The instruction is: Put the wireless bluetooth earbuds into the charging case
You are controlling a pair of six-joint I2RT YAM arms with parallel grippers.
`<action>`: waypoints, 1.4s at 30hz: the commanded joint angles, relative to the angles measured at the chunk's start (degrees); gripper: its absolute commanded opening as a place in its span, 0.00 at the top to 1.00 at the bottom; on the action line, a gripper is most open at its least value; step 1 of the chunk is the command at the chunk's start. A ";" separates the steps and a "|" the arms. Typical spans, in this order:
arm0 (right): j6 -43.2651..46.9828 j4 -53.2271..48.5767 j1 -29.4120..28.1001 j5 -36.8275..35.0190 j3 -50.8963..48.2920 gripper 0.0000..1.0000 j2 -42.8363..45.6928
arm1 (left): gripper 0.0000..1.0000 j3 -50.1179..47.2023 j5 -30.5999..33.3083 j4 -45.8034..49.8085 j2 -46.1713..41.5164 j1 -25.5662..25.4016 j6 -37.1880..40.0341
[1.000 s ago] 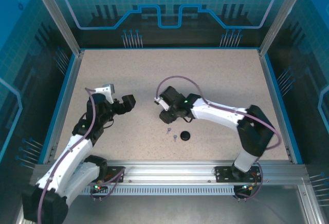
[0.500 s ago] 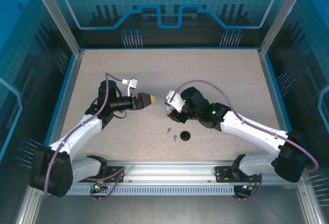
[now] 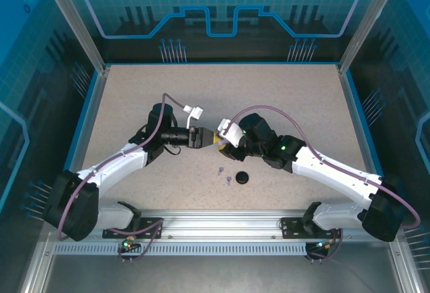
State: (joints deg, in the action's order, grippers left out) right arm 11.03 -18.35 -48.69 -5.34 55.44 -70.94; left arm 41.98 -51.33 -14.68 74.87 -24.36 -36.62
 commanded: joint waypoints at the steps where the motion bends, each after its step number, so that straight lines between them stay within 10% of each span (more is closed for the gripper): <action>1: -0.20 2.04 0.01 1.13 0.73 0.58 0.54 | 0.32 2.38 -1.29 -1.82 1.56 -1.17 -0.44; 11: -1.09 2.35 -0.14 -1.09 1.25 0.58 -0.16 | 0.62 3.45 -2.02 -2.33 3.62 -2.45 -1.01; 32: -1.71 2.39 -0.16 -2.29 1.82 0.55 -1.13 | 0.79 3.98 -2.09 -0.82 2.43 -3.06 0.82; 42: -5.71 -1.34 3.48 5.06 1.15 0.13 7.36 | 0.78 1.42 8.08 -1.20 -3.72 -3.06 7.26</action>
State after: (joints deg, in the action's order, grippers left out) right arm 7.86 -19.05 -47.27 -4.56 55.64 -68.62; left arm 43.79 -47.46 -14.48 74.28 -27.07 -33.74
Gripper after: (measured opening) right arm 0.848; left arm 0.216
